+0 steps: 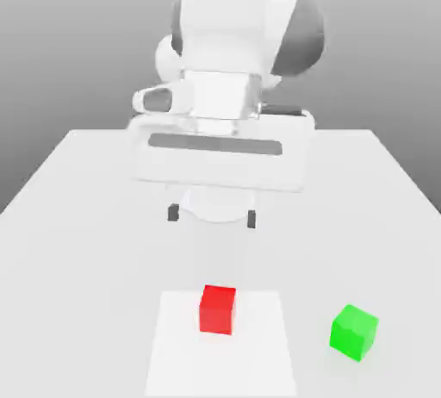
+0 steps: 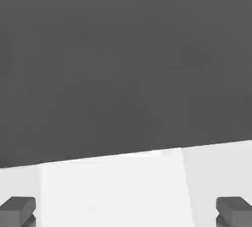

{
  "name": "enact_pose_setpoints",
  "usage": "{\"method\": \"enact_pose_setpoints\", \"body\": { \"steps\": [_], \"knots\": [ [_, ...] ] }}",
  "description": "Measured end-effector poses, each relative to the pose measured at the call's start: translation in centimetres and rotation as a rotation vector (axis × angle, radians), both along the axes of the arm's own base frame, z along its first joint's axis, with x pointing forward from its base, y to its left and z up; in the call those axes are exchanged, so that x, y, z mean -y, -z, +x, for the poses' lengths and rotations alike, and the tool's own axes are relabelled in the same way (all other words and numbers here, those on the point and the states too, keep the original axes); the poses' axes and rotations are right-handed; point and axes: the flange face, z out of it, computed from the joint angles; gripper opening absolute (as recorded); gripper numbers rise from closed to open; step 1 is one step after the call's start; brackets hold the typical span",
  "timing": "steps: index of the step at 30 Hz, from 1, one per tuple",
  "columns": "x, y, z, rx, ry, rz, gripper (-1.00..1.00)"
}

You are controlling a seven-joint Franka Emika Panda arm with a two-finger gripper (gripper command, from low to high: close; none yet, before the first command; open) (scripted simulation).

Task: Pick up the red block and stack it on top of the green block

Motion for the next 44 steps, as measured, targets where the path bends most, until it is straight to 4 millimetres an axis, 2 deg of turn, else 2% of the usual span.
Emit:
{"method": "enact_pose_setpoints", "body": {
  "steps": [3, 10, 11, 18, 25, 28, 32, 34, 35, 38, 39, 44],
  "knots": [
    [-0.1, 6.2, -3.0, -0.107, 0.020, 0.030, 0.00],
    [-0.2, 13.4, -3.9, -0.136, 0.028, 0.038, 0.00],
    [-0.2, 14.0, -4.0, -0.137, 0.028, 0.038, -1.00],
    [-0.2, 13.9, -3.9, -0.136, 0.028, 0.038, -1.00],
    [-0.4, 8.2, -3.8, -0.137, 0.028, 0.037, -1.00],
    [-1.4, 6.8, -1.9, -0.138, 0.069, 0.039, -1.00],
    [-3.4, 5.7, -0.5, -0.137, 0.105, 0.042, -1.00],
    [-4.7, 5.5, 0.0, -0.136, 0.111, 0.043, -1.00],
    [-6.0, 5.7, 0.1, -0.135, 0.096, 0.042, -1.00],
    [-14.8, 7.6, -0.4, -0.137, -0.076, 0.029, -1.00],
    [-17.3, 9.0, -0.5, -0.138, -0.120, 0.026, 1.00],
    [-17.3, 9.0, -0.5, -0.138, -0.120, 0.026, 1.00]
  ]
}}
